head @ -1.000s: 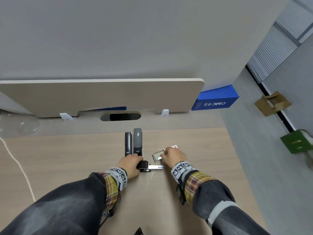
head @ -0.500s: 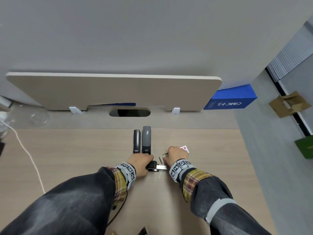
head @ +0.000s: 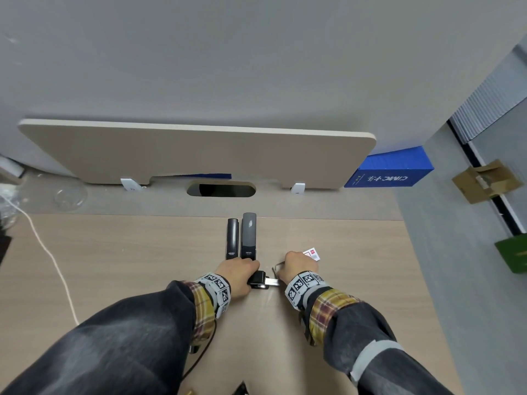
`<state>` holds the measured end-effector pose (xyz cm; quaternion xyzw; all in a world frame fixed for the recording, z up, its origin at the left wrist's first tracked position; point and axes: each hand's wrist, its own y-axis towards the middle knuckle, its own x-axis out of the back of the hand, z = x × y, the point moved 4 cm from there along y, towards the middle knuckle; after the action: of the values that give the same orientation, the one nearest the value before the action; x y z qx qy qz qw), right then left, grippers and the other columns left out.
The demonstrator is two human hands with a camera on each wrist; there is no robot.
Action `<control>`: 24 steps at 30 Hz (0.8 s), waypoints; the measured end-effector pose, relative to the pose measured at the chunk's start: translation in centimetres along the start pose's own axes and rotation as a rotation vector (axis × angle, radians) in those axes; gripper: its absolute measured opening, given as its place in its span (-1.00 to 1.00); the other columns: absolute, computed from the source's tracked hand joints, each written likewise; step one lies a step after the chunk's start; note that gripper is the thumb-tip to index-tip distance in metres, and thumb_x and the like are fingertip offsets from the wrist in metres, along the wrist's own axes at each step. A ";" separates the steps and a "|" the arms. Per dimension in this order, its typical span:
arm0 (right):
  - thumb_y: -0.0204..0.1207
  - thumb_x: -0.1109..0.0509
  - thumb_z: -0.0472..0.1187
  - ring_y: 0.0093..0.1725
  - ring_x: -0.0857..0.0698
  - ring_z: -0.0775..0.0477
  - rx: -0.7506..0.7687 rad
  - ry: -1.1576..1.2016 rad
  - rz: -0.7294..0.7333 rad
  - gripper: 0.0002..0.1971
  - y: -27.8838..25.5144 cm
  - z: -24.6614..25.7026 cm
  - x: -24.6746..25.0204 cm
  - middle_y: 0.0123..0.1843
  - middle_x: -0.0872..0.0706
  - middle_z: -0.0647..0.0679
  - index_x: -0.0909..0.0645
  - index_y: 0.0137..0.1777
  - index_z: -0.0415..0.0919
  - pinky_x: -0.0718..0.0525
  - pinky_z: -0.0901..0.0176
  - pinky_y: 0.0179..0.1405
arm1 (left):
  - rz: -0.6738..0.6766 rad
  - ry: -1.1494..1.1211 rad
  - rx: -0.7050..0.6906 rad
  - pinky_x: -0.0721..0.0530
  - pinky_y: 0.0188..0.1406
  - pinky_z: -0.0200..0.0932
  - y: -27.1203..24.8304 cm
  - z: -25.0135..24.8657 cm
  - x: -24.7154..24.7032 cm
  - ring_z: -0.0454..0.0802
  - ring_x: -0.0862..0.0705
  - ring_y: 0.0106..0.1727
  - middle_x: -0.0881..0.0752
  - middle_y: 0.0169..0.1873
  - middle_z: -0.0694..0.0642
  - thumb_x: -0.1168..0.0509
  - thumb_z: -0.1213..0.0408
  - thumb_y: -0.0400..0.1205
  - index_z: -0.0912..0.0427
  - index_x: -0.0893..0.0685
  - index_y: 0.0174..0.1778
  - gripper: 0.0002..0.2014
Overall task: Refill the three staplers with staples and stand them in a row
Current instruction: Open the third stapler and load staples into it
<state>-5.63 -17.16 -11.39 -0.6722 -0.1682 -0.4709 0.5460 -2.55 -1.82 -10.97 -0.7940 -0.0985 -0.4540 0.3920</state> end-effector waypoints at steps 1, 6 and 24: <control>0.45 -0.31 -0.05 -0.04 -0.73 -0.17 -0.004 0.028 -0.002 -0.79 -0.2 -0.2 0.1 -0.05 -0.75 -0.09 -0.62 -0.04 -0.17 -0.62 0.14 -0.09 | 0.006 -0.006 0.002 -0.61 0.02 0.06 0.0 0.0 0.0 0.21 -0.62 0.10 -0.61 0.08 0.17 -0.26 0.26 0.52 0.19 -0.49 0.12 -0.73; 0.25 -0.40 0.11 -0.15 -0.66 -0.11 0.017 0.285 -0.019 -0.73 -1.1 -1.7 1.1 -0.23 -0.70 0.03 -0.55 -0.22 -0.07 -0.58 0.18 -0.18 | -0.027 -0.083 0.008 -0.60 0.00 -0.01 -0.4 0.2 0.3 0.13 -0.62 0.06 -0.61 0.04 0.10 -0.25 0.04 0.48 0.11 -0.54 0.11 -0.66; 0.30 -0.41 0.33 -0.29 -0.61 0.12 0.397 0.442 -0.348 -0.61 -7.8 0.1 5.6 -0.28 -0.64 0.11 -0.51 -0.07 0.09 -0.46 0.23 -0.35 | -0.141 -1.415 0.148 -0.77 -0.50 -0.21 -2.8 -3.0 5.6 -0.03 -0.73 -0.51 -0.68 -0.37 0.27 -0.31 0.39 0.66 0.38 -0.64 0.00 -0.89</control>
<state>-8.57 -15.92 -2.31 -0.3957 -0.2462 -0.6495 0.6008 -2.74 -3.22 -4.17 -0.8612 -0.4108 0.1537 0.2567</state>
